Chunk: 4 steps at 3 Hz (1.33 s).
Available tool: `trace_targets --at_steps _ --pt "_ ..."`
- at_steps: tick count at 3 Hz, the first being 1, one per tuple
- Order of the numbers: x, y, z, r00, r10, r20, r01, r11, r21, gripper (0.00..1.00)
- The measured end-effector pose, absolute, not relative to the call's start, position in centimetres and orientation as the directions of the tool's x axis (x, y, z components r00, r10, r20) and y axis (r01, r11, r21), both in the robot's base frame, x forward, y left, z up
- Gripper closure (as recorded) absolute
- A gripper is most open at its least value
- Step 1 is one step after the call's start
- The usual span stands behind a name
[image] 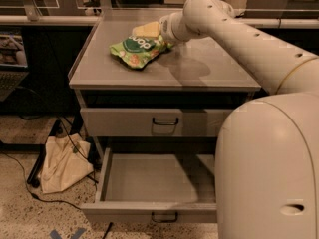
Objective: Place green rice chip bag into middle drawer
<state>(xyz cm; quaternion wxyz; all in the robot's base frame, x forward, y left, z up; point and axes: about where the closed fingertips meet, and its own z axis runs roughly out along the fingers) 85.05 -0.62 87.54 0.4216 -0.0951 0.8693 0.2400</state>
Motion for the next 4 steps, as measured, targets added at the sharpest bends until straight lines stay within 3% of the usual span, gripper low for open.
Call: trace_targets --at_steps 3,4 --pt "85.7 3.8 83.9 -0.682 -0.011 -0.732 -0.399 0.844 0.358 0.00" --pt "85.7 3.9 84.2 -0.685 -0.014 -0.728 -0.399 0.844 0.359 0.17"
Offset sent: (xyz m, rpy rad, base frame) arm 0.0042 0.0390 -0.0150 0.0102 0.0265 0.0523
